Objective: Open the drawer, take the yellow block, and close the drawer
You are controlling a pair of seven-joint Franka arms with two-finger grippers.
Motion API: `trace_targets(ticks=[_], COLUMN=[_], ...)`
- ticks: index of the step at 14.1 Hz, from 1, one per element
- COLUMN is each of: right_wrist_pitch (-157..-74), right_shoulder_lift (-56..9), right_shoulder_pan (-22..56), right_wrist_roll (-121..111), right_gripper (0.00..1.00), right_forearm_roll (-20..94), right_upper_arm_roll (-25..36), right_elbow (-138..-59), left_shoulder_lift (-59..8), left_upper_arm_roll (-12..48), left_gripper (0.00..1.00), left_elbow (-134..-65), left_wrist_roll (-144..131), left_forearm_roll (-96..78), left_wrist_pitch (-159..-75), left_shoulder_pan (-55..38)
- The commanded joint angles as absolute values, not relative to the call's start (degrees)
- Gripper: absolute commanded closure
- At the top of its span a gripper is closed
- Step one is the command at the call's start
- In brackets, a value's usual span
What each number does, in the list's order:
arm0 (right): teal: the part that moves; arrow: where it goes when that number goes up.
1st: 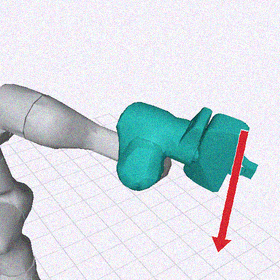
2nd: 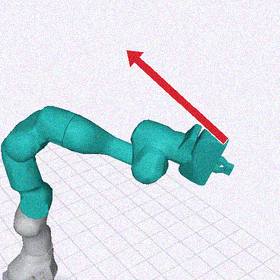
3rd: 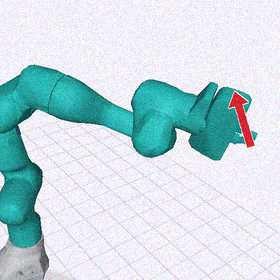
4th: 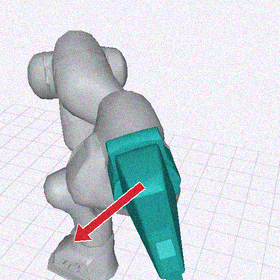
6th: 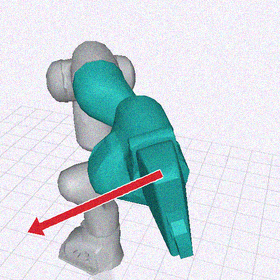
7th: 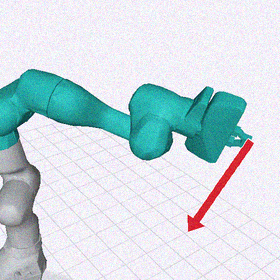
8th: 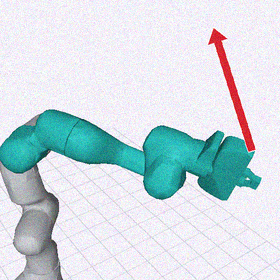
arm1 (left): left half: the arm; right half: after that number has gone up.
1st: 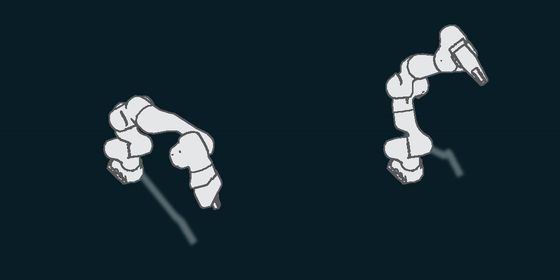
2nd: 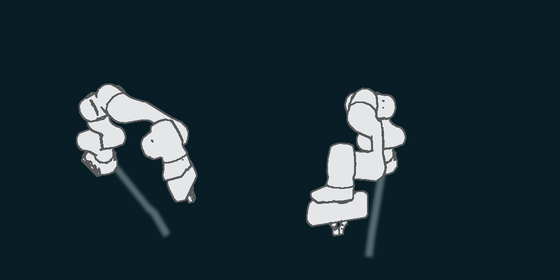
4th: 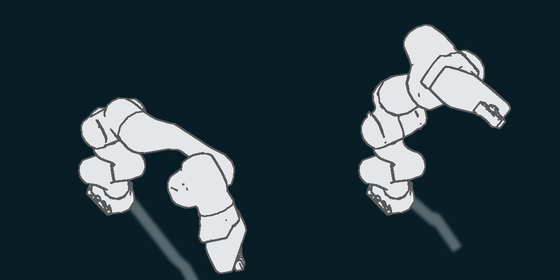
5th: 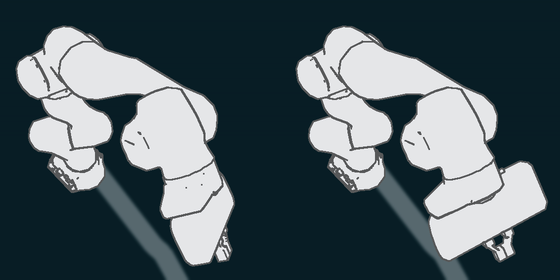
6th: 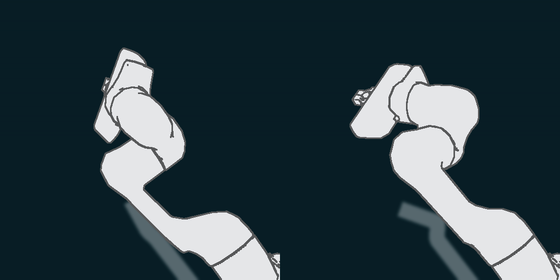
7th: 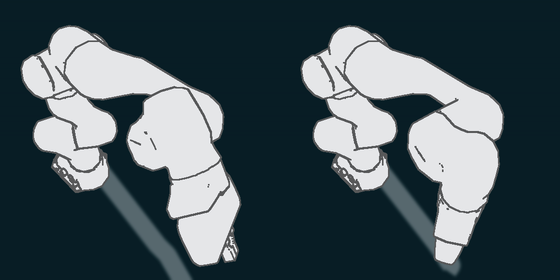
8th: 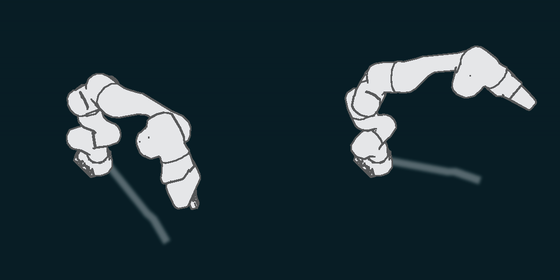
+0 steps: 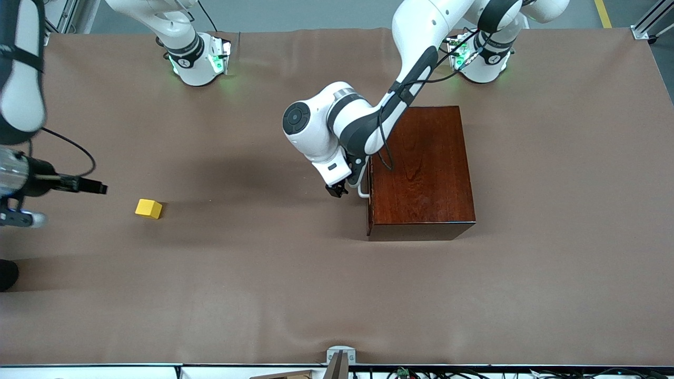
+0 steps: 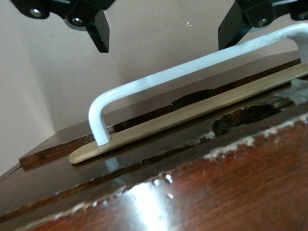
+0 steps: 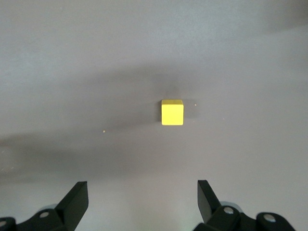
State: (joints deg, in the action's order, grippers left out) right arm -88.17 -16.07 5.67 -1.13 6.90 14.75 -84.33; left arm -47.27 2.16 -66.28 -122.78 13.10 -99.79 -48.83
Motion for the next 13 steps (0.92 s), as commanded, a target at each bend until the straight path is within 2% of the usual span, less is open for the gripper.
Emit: trace_targets(ticks=[1, 4, 13], right_wrist_pitch=[-84.3, -82.8, -78.7], right_shoulder_lift=[-14.6, -12.1, -4.5], right_shoulder_pan=[3.8, 3.3, 1.6], right_wrist_roll=[-1.3, -1.4, -1.4], right_gripper=[0.0, 0.0, 0.0], right_forearm_roll=[7.4, 7.0, 6.1], right_upper_arm_roll=[14.2, 13.9, 11.4], right_elbow=[-81.4, -81.5, -81.7], left_shoulder_lift=[-39.7, -32.2, -22.6], left_upper_arm_roll=[2.5, 2.2, 2.1], left_gripper=[0.0, 0.0, 0.0], left_elbow=[-67.2, -67.8, -67.9], left_wrist_roll=[-114.0, -104.8, -83.3], left_forearm_roll=[11.0, 7.1, 6.0], left_wrist_pitch=[-96.6, -95.5, -84.4], left_shoulder_pan=[-47.0, -42.5, -33.5])
